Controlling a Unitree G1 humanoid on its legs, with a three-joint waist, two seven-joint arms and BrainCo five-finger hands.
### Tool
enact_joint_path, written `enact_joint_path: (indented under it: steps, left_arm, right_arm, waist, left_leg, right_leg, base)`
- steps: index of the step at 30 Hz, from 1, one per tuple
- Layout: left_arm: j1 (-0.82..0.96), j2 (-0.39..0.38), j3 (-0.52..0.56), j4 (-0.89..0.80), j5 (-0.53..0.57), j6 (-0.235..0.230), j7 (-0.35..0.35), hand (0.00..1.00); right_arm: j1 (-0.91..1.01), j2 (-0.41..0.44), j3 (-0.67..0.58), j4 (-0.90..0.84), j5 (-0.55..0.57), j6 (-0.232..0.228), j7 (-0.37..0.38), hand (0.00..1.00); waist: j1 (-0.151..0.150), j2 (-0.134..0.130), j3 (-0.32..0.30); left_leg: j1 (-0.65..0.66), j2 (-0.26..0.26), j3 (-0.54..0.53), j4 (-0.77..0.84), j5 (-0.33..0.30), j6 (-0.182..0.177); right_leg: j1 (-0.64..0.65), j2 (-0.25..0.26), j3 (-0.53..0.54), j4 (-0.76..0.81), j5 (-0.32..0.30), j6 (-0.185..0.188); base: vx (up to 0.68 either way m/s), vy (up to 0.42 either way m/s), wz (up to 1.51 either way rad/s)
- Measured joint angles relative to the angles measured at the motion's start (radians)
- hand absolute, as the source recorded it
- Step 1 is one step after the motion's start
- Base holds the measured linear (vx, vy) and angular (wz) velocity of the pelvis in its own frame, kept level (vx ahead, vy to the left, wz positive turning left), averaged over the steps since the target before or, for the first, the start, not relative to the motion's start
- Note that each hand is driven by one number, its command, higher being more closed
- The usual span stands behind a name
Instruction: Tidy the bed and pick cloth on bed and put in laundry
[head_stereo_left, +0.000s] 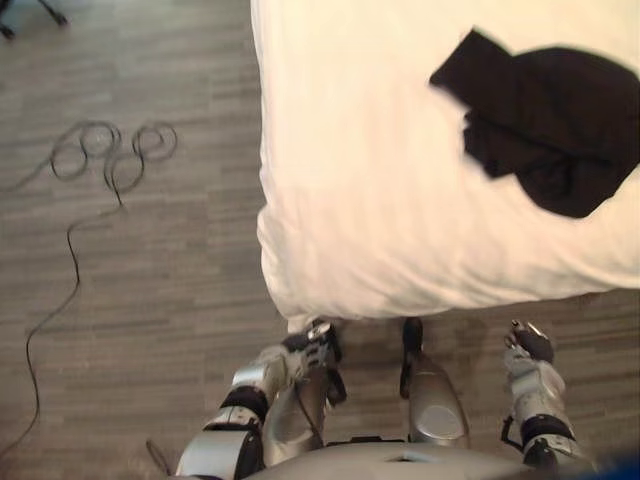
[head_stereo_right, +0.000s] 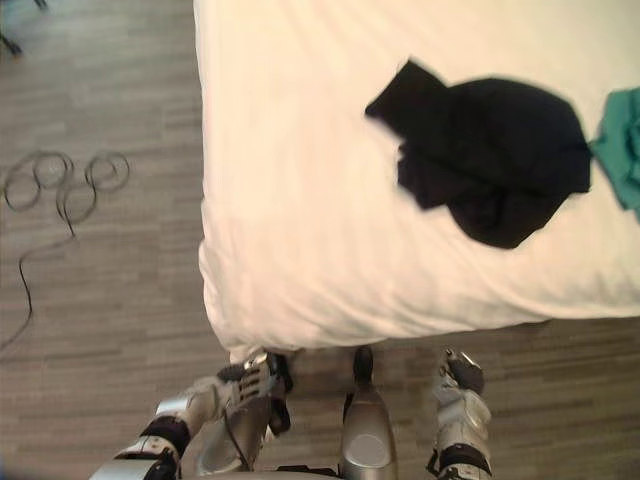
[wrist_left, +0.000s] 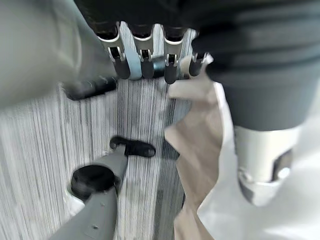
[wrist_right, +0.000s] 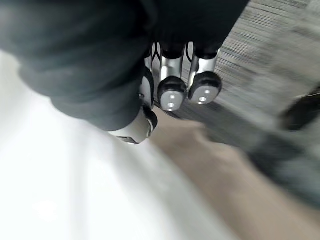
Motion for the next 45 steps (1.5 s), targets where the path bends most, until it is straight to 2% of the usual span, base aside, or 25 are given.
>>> enact_joint_path:
  steps: [1, 3, 5, 8, 9, 11, 12, 13, 14, 15, 17, 20, 21, 23, 24, 26, 27, 29, 30, 31, 34, 37, 40, 43, 45]
  left_arm:
    - [0.006, 0.002, 0.0, 0.014, 0.011, 0.0, -0.008, 0.0]
    - [0.024, 0.004, -0.006, 0.021, 0.025, 0.017, -0.026, 0.0]
    - [0.041, 0.006, -0.013, 0.021, 0.025, 0.02, -0.028, 0.0]
    - [0.076, 0.009, -0.039, 0.02, 0.023, 0.021, -0.03, 0.0]
    - [0.082, 0.009, -0.04, 0.02, 0.022, 0.021, -0.029, 0.0]
    - [0.096, 0.013, -0.076, 0.018, 0.004, 0.02, -0.018, 0.0]
    - [0.099, 0.014, -0.084, 0.018, 0.003, 0.02, -0.015, 0.0]
    - [0.104, 0.016, -0.11, 0.014, -0.008, 0.019, 0.0, 0.0]
    - [0.109, 0.018, -0.132, 0.01, -0.03, 0.018, 0.013, 0.0]
    - [0.111, 0.02, -0.145, 0.008, -0.036, 0.018, 0.019, 0.0]
    - [0.117, 0.021, -0.193, -0.009, -0.037, 0.019, 0.029, 0.0]
    - [0.123, 0.02, -0.234, -0.03, -0.037, 0.018, 0.038, 0.0]
    - [0.12, 0.016, -0.242, -0.041, -0.037, 0.017, 0.037, 0.0]
    - [0.1, 0.012, -0.274, -0.061, -0.042, 0.014, 0.038, 0.0]
    - [0.059, 0.013, -0.284, -0.061, -0.078, 0.005, 0.043, 0.0]
    - [0.007, 0.02, -0.284, -0.059, -0.11, -0.013, 0.048, 0.0]
    - [-0.037, 0.03, -0.279, -0.058, -0.153, -0.043, 0.049, 0.0]
    - [-0.07, 0.031, -0.277, -0.052, -0.165, -0.072, 0.047, 0.0]
    - [-0.103, 0.03, -0.277, -0.026, -0.174, -0.1, 0.045, 0.0]
    - [-0.122, 0.029, -0.277, -0.011, -0.174, -0.108, 0.045, 0.0]
    - [-0.161, 0.008, -0.255, 0.023, -0.175, -0.151, 0.047, 0.0]
    - [-0.167, -0.046, -0.151, 0.013, -0.175, -0.184, 0.062, 0.0]
    - [-0.17, -0.106, -0.067, -0.04, -0.177, -0.192, 0.093, 0.0]
    - [-0.171, -0.133, -0.033, -0.1, -0.188, -0.187, 0.121, 0.0]
    - [-0.181, -0.138, 0.002, -0.109, -0.194, -0.182, 0.134, 0.0]
  right_arm:
    - [0.003, -0.005, -0.003, -0.012, 0.0, -0.018, -0.023, 1.0]
    - [0.023, -0.007, -0.019, -0.103, -0.017, -0.082, -0.102, 1.0]
    - [0.034, -0.007, -0.018, -0.174, -0.039, -0.124, -0.131, 1.0]
    - [0.069, 0.011, 0.033, -0.319, -0.096, -0.194, -0.133, 1.0]
    - [0.071, 0.019, 0.053, -0.359, -0.096, -0.204, -0.132, 1.0]
    - [0.086, 0.066, 0.146, -0.527, -0.084, -0.25, -0.012, 1.0]
    - [0.092, 0.079, 0.172, -0.564, -0.071, -0.252, 0.035, 1.0]
    - [0.103, 0.102, 0.237, -0.62, -0.038, -0.251, 0.132, 1.0]
    - [0.104, 0.124, 0.301, -0.653, 0.001, -0.227, 0.25, 1.0]
    - [0.104, 0.132, 0.333, -0.663, 0.022, -0.205, 0.306, 1.0]
    - [0.1, 0.136, 0.486, -0.662, 0.049, -0.115, 0.471, 1.0]
    - [0.083, 0.138, 0.63, -0.649, 0.084, -0.023, 0.586, 1.0]
    - [0.033, 0.136, 0.686, -0.628, 0.087, 0.012, 0.616, 1.0]
    - [-0.082, 0.123, 0.758, -0.581, 0.105, 0.04, 0.626, 1.0]
    - [-0.209, 0.125, 0.792, -0.541, 0.104, 0.044, 0.611, 1.0]
    - [-0.352, 0.128, 0.814, -0.505, 0.102, 0.044, 0.582, 1.0]
    - [-0.48, 0.129, 0.823, -0.464, 0.102, 0.041, 0.522, 1.0]
    - [-0.577, 0.128, 0.82, -0.41, 0.102, 0.039, 0.461, 1.0]
    - [-0.632, 0.121, 0.801, -0.368, 0.103, 0.032, 0.408, 1.0]
    - [-0.648, 0.117, 0.783, -0.358, 0.105, 0.027, 0.391, 1.0]
    - [-0.687, 0.118, 0.756, -0.408, 0.124, -0.035, 0.362, 1.0]
    - [-0.688, 0.125, 0.752, -0.508, 0.132, -0.077, 0.314, 1.0]
    - [-0.688, 0.125, 0.733, -0.628, 0.196, -0.105, 0.285, 1.0]
    - [-0.668, 0.125, 0.631, -0.743, 0.257, -0.133, 0.286, 1.0]
    - [-0.645, 0.121, 0.547, -0.803, 0.311, -0.154, 0.294, 1.0]
  waist:
    - [-0.002, 0.0, -0.011]
    - [-0.003, -0.001, -0.046]
    - [-0.004, -0.004, -0.059]
    - [-0.008, -0.009, -0.108]
    - [-0.012, -0.01, -0.115]
    - [-0.018, -0.01, -0.129]
    - [-0.018, -0.008, -0.137]
    - [-0.018, -0.01, -0.144]
    - [-0.017, -0.01, -0.148]
    - [-0.017, -0.01, -0.152]
    - [-0.013, -0.004, -0.156]
    - [-0.006, 0.012, -0.151]
    - [-0.006, 0.026, -0.138]
    - [-0.006, 0.058, -0.111]
    - [-0.005, 0.087, -0.061]
    - [-0.002, 0.118, 0.015]
    - [0.001, 0.14, 0.095]
    - [0.013, 0.159, 0.137]
    - [0.034, 0.171, 0.145]
    - [0.044, 0.172, 0.151]
    - [0.059, 0.175, 0.163]
    - [0.068, 0.177, 0.164]
    - [0.082, 0.174, 0.171]
    - [0.086, 0.147, 0.196]
    - [0.068, 0.122, 0.209]
  left_leg:
    - [0.011, 0.0, 0.0, 0.0, -0.002, -0.001]
    - [0.052, -0.001, 0.004, -0.002, -0.012, 0.0]
    - [0.088, -0.001, 0.004, -0.002, -0.021, 0.003]
    - [0.112, -0.004, 0.003, -0.002, -0.038, -0.004]
    - [0.115, -0.005, 0.001, -0.002, -0.04, -0.003]
    - [0.129, -0.008, -0.006, -0.002, -0.047, -0.001]
    - [0.128, -0.008, -0.009, -0.002, -0.048, 0.0]
    - [0.131, -0.011, -0.017, -0.002, -0.05, 0.001]
    - [0.136, -0.013, -0.021, -0.002, -0.052, 0.001]
    - [0.136, -0.014, -0.022, -0.002, -0.053, 0.0]
    - [0.143, -0.022, -0.034, -0.001, -0.057, 0.002]
    - [0.144, -0.034, -0.053, 0.0, -0.052, 0.01]
    - [0.134, -0.038, -0.055, 0.003, -0.05, 0.013]
    - [0.087, -0.043, -0.058, 0.004, -0.044, 0.021]
    - [0.033, -0.046, -0.064, 0.004, -0.035, 0.025]
    - [-0.029, -0.048, -0.072, 0.004, -0.019, 0.022]
    - [-0.082, -0.047, -0.073, 0.005, 0.001, 0.022]
    - [-0.147, -0.044, -0.072, 0.006, 0.03, 0.033]
    - [-0.218, -0.04, -0.071, 0.006, 0.047, 0.038]
    - [-0.241, -0.038, -0.07, 0.006, 0.052, 0.04]
    - [-0.328, -0.036, -0.065, 0.007, 0.065, 0.042]
    - [-0.405, -0.036, -0.036, 0.033, 0.069, 0.037]
    - [-0.473, -0.031, 0.0, 0.052, 0.068, 0.033]
    - [-0.492, -0.019, 0.041, 0.055, 0.056, 0.022]
    - [-0.503, -0.011, 0.062, 0.061, 0.048, 0.025]
  right_leg:
    - [0.013, 0.0, 0.0, -0.006, -0.001, 0.001]
    - [0.051, 0.0, -0.002, -0.013, -0.013, 0.008]
    - [0.084, -0.001, -0.003, -0.015, -0.026, 0.012]
    - [0.117, -0.005, -0.012, -0.023, -0.04, 0.015]
    - [0.122, -0.005, -0.014, -0.025, -0.04, 0.015]
    - [0.137, -0.007, -0.014, -0.028, -0.041, 0.016]
    - [0.138, -0.007, -0.015, -0.029, -0.041, 0.016]
    - [0.146, -0.008, -0.019, -0.032, -0.041, 0.016]
    - [0.155, -0.01, -0.024, -0.036, -0.041, 0.016]
    - [0.157, -0.011, -0.026, -0.039, -0.041, 0.016]
    - [0.172, -0.017, -0.031, -0.047, -0.032, 0.021]
    - [0.187, -0.027, -0.046, -0.051, -0.028, 0.025]
    - [0.177, -0.035, -0.049, -0.049, -0.027, 0.028]
    - [0.119, -0.041, -0.048, -0.025, -0.026, 0.03]
    - [0.051, -0.046, -0.045, 0.004, -0.026, 0.03]
    - [-0.022, -0.05, -0.042, 0.032, -0.026, 0.031]
    - [-0.082, -0.05, -0.035, 0.051, -0.016, 0.029]
    - [-0.144, -0.046, -0.027, 0.059, 0.0, 0.026]
    - [-0.221, -0.042, -0.027, 0.06, 0.015, 0.02]
    - [-0.245, -0.04, -0.024, 0.061, 0.018, 0.019]
    - [-0.345, -0.039, 0.003, 0.071, 0.026, 0.016]
    - [-0.45, -0.047, 0.038, 0.114, 0.022, 0.014]
    - [-0.557, -0.046, 0.08, 0.172, 0.011, 0.007]
    - [-0.61, -0.033, 0.114, 0.194, 0.007, -0.003]
    - [-0.624, -0.02, 0.13, 0.19, 0.018, -0.003]
  base:
    - [0.04, -0.021, -0.1]
    - [0.01, -0.013, -0.08]
    - [-0.01, -0.001, -0.02]
    - [0.0, 0.008, 0.03]
    - [0.0, 0.0, 0.0]
    - [0.0, 0.0, 0.0]
    - [0.01, 0.011, 0.06]
    - [0.03, 0.008, 0.09]
    - [0.04, 0.009, 0.1]
    - [0.05, 0.012, 0.08]
    - [0.06, 0.019, 0.09]
    - [0.06, 0.028, 0.19]
    - [0.0, 0.044, 0.08]
    - [-0.09, 0.053, 0.1]
    - [-0.19, 0.051, 0.2]
    - [-0.2, 0.027, 0.19]
    - [-0.15, 0.006, 0.11]
    - [-0.09, 0.003, 0.16]
    - [-0.02, 0.003, 0.15]
    - [0.02, -0.011, 0.07]
    - [0.03, -0.017, -0.12]
    - [-0.01, -0.019, -0.17]
    - [-0.08, -0.029, -0.21]
    - [-0.11, -0.023, -0.29]
    - [-0.09, -0.014, -0.29]
